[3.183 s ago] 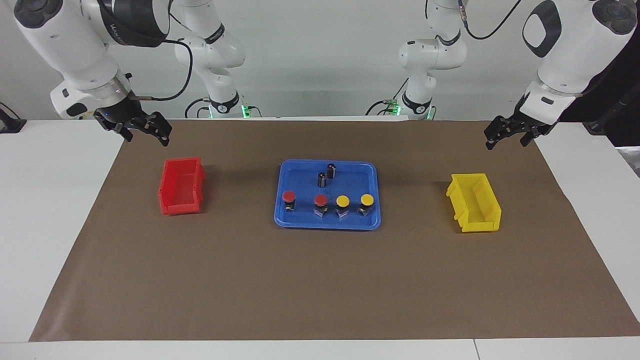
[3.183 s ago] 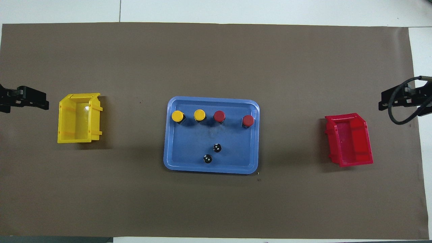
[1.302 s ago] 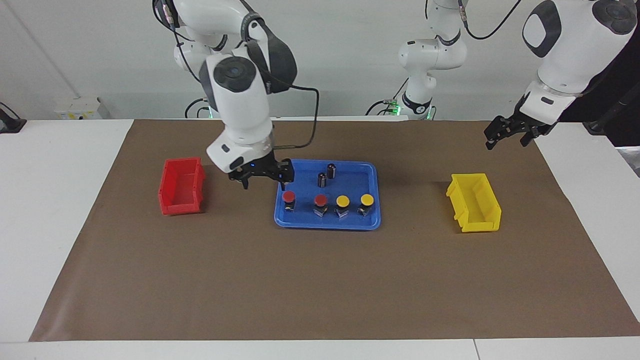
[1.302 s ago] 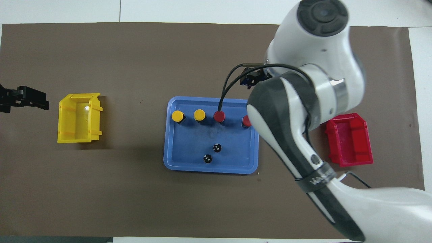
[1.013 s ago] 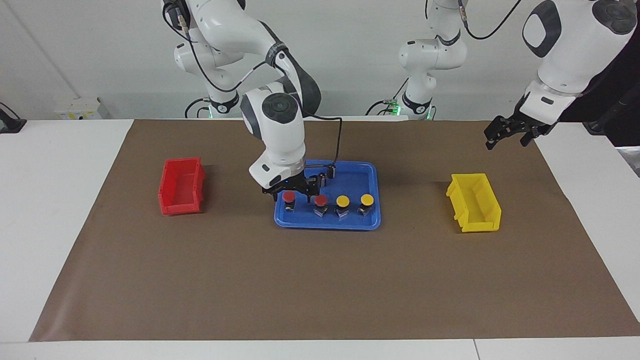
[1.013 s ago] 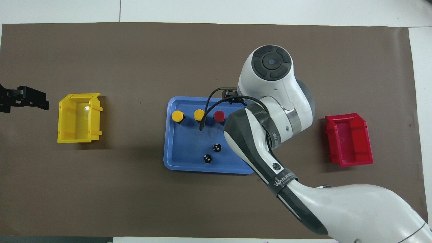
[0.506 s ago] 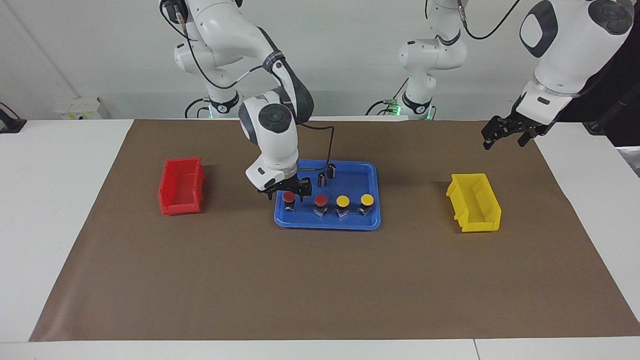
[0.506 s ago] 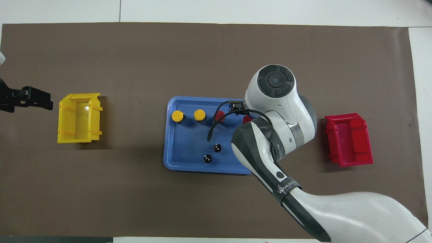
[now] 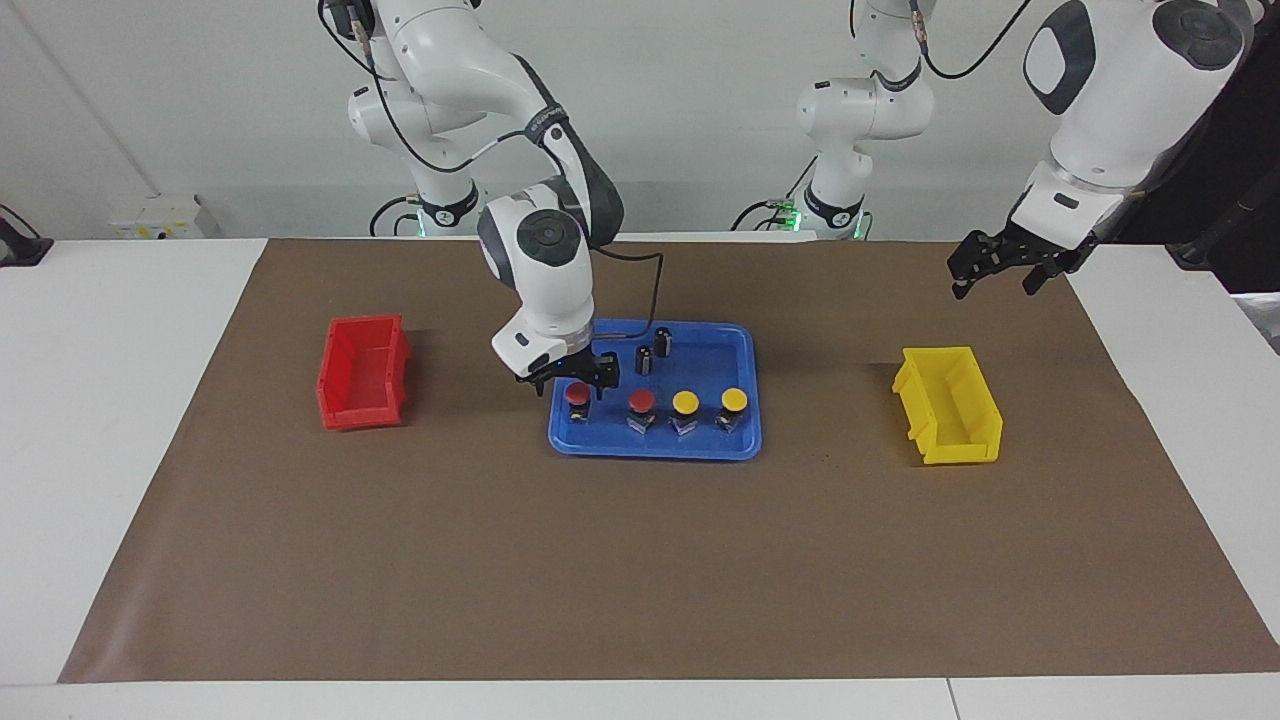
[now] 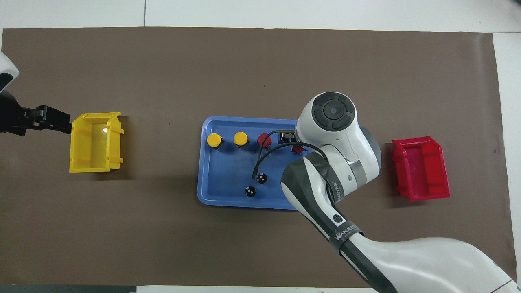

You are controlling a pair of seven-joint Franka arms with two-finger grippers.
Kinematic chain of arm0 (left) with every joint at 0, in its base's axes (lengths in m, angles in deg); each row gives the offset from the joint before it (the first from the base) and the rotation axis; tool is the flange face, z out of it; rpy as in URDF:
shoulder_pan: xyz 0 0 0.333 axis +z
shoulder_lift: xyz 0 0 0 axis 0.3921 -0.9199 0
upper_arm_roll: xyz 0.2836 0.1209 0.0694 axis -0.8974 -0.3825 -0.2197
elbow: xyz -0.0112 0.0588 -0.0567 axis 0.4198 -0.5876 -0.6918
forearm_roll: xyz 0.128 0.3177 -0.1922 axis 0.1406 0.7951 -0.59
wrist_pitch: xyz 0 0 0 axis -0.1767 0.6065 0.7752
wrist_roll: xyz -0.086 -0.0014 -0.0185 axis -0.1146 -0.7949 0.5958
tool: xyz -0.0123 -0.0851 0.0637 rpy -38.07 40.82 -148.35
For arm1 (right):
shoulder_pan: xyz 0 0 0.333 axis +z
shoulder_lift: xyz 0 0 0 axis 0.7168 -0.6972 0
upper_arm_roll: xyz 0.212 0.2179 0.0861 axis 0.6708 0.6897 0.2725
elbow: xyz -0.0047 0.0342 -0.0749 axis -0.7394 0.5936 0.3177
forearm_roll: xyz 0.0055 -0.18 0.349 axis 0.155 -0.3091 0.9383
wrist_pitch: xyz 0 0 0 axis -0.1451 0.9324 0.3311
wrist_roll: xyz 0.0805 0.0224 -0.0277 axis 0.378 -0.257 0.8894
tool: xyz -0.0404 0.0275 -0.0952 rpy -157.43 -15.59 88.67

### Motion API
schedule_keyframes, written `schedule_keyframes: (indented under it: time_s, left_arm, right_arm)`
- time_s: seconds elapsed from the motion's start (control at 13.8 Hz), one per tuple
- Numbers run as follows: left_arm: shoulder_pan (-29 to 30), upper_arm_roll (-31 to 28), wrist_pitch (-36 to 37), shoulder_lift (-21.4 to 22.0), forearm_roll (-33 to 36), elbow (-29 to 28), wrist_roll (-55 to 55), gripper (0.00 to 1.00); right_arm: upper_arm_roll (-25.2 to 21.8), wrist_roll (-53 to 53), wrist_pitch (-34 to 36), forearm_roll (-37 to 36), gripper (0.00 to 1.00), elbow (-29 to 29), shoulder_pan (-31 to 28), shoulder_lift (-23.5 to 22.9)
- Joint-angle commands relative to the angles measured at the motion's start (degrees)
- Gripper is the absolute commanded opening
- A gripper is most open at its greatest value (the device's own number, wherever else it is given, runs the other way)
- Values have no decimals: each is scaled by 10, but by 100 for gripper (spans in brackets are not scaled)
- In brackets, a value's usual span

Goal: Sort red and yellow buttons by color
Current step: 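Grasp the red button with the right gripper and lift it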

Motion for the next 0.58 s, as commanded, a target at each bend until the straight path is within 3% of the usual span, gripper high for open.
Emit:
schedule_keyframes:
  time_s: [0.0, 0.51]
  left_arm:
    - [1, -8, -13, 13, 7, -25, -7, 100]
    - [6, -9, -51, 14, 7, -34, -11, 99]
  right_arm:
    - [10, 2, -27, 4, 80, 31, -7, 18]
    - [10, 4, -27, 4, 65, 33, -7, 19]
